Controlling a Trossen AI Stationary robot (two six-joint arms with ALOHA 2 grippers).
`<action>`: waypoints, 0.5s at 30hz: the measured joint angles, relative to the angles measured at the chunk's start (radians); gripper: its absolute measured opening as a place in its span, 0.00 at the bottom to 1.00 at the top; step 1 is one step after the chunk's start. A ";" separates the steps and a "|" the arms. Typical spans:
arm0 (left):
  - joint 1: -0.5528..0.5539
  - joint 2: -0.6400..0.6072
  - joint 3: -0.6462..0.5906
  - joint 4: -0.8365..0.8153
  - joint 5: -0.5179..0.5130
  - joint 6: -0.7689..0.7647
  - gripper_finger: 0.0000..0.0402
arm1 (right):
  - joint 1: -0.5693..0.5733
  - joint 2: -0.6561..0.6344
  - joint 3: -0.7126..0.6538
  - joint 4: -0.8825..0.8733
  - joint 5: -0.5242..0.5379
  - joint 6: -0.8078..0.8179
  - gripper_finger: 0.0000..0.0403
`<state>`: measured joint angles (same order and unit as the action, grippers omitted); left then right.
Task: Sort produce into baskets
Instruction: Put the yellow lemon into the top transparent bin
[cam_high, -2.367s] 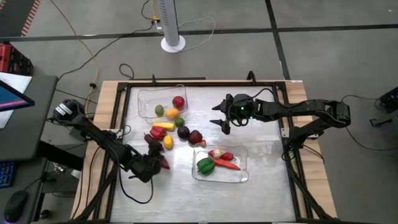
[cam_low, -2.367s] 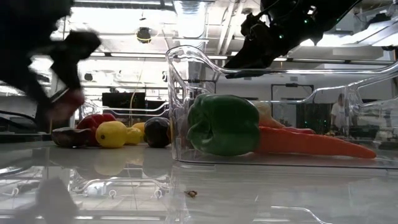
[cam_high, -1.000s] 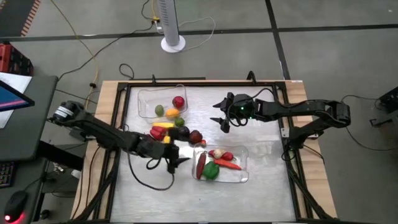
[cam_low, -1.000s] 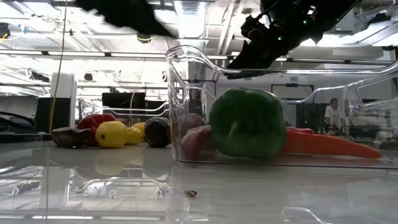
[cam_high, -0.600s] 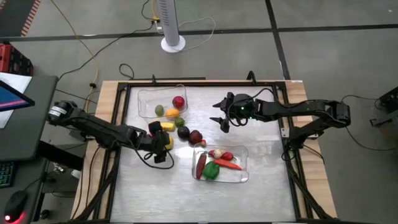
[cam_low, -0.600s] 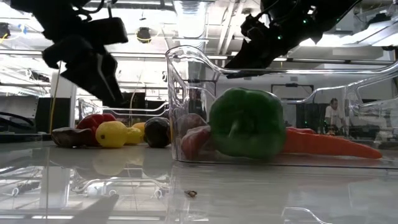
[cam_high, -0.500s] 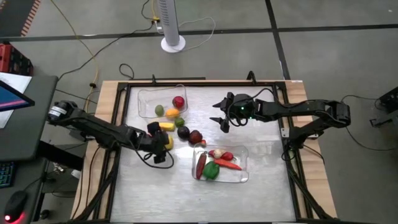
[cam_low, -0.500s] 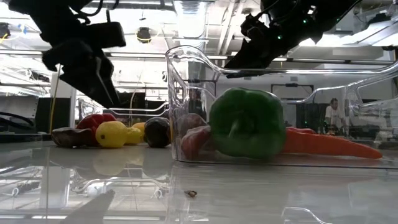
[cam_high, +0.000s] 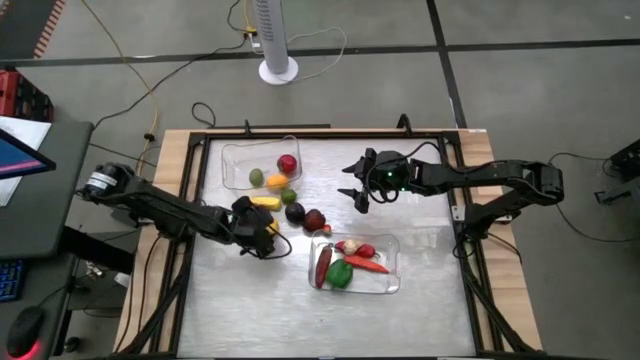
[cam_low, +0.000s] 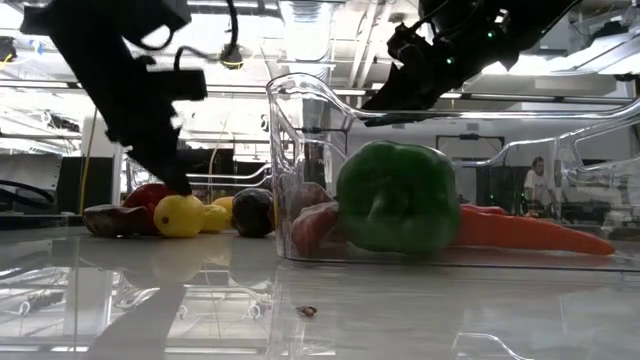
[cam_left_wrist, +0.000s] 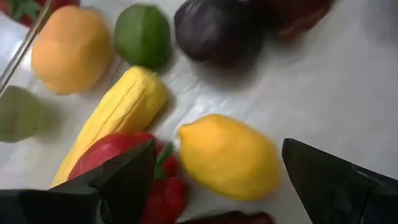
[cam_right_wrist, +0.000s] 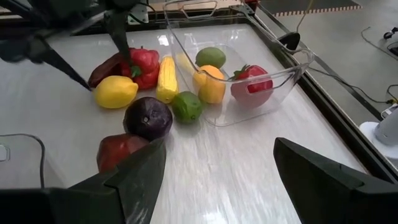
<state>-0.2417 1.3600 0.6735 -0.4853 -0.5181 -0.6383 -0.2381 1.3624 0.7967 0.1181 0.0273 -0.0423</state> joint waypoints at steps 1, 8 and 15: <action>0.000 0.023 0.000 0.002 -0.016 0.002 0.82 | 0.000 0.000 0.000 0.000 0.000 0.000 0.81; 0.021 0.098 0.001 0.007 0.036 0.008 0.75 | 0.000 0.000 0.000 -0.002 0.000 -0.001 0.81; 0.021 0.096 0.001 0.007 0.038 0.023 0.71 | 0.000 0.000 0.000 -0.002 0.000 -0.003 0.81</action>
<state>-0.2203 1.4559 0.6743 -0.4788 -0.4806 -0.6156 -0.2379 1.3624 0.7967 0.1162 0.0273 -0.0452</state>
